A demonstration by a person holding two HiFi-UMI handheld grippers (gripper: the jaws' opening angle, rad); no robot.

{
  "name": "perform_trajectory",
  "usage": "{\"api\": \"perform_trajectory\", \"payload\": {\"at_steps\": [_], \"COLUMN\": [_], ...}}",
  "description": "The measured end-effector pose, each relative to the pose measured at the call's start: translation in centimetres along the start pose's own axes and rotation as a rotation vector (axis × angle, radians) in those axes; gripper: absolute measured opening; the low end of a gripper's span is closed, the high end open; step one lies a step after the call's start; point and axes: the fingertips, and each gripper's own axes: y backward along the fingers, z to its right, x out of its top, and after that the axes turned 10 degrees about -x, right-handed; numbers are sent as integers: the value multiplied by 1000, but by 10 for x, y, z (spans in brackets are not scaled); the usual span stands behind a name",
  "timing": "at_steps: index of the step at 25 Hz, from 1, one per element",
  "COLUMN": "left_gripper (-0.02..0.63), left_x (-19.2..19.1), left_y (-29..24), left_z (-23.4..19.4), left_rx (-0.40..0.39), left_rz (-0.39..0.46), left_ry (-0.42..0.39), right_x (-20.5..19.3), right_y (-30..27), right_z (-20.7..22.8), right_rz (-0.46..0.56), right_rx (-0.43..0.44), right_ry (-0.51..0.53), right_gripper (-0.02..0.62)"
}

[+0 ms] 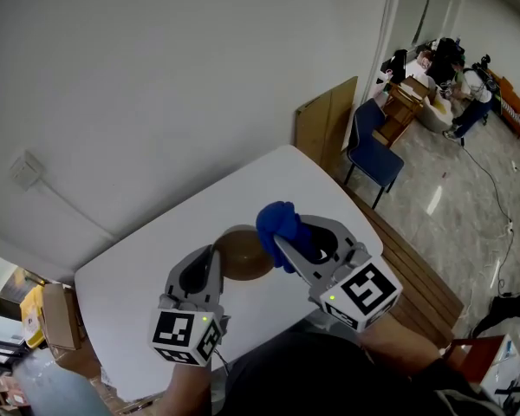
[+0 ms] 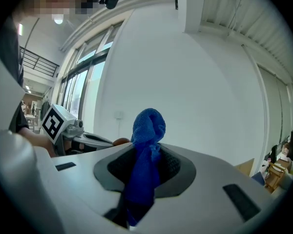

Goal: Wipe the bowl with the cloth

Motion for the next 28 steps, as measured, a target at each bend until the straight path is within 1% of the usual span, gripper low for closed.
{"api": "perform_trajectory", "payload": {"at_steps": [3, 6, 8, 11, 14, 17, 21, 24, 28], "left_gripper": [20, 20, 20, 20, 21, 20, 20, 20, 26], "left_x": [12, 21, 27, 39, 51, 62, 72, 76, 77], "left_y": [4, 5, 7, 11, 15, 20, 23, 21, 19], "left_z": [-1, -3, -4, -7, -11, -19, -28, -28, -28], "left_rx": [-1, 8, 10, 13, 18, 32, 40, 35, 17], "left_rz": [13, 12, 18, 49, 83, 122, 160, 174, 191], "left_ry": [-31, -81, -110, -142, -159, -147, -105, -87, -34], "right_x": [9, 12, 10, 9, 10, 9, 3, 1, -2], "right_y": [0, 0, -1, -2, -2, -2, -1, -2, 1], "right_z": [0, 0, -5, -13, -13, -16, -23, -32, -40], "right_rz": [20, 21, 7, 3, 4, -1, -8, -3, -1], "right_rx": [27, 24, 55, 98, 104, 126, 157, 184, 227], "right_ry": [18, 5, 15, 33, 1, -33, -58, -77, -99], "right_gripper": [89, 87, 88, 88, 88, 89, 88, 89, 87]}}
